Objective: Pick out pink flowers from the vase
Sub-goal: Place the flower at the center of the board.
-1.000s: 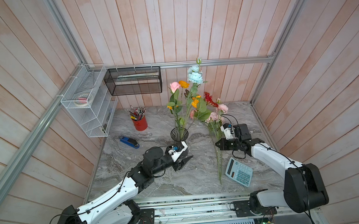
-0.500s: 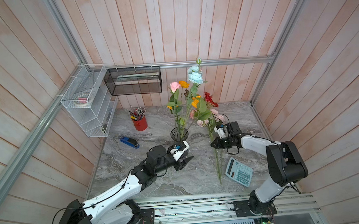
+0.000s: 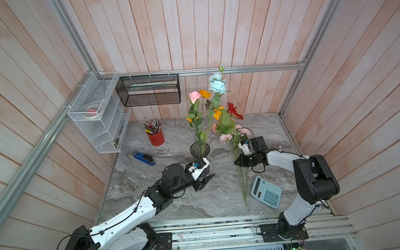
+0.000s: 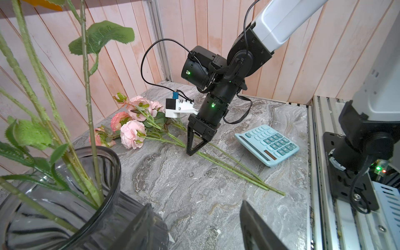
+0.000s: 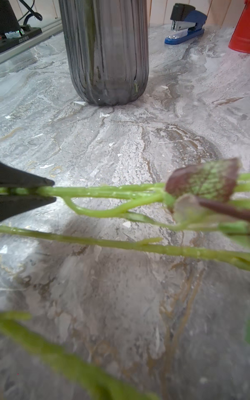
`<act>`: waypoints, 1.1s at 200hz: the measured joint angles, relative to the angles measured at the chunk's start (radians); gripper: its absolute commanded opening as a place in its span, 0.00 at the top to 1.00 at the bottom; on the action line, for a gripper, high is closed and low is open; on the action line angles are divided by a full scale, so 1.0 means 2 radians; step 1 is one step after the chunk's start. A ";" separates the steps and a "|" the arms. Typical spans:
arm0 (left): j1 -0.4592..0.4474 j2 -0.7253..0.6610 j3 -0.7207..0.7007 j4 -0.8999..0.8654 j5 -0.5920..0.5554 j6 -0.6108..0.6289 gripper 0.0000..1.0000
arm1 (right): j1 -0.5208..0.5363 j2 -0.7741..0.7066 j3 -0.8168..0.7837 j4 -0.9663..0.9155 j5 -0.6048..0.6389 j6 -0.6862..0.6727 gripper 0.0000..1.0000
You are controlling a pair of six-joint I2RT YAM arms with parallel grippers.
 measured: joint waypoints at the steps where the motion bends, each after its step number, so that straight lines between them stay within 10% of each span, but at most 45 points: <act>1: 0.000 0.000 0.000 0.000 0.000 0.000 0.36 | 0.000 0.000 0.000 0.000 0.000 0.000 0.96; 156: 0.000 -0.045 -0.014 -0.010 -0.035 -0.001 0.36 | 0.000 -0.010 -0.018 0.021 0.006 0.029 0.76; 220: 0.013 -0.040 -0.008 0.010 -0.117 0.012 0.44 | 0.004 -0.179 -0.022 -0.003 0.044 0.022 0.50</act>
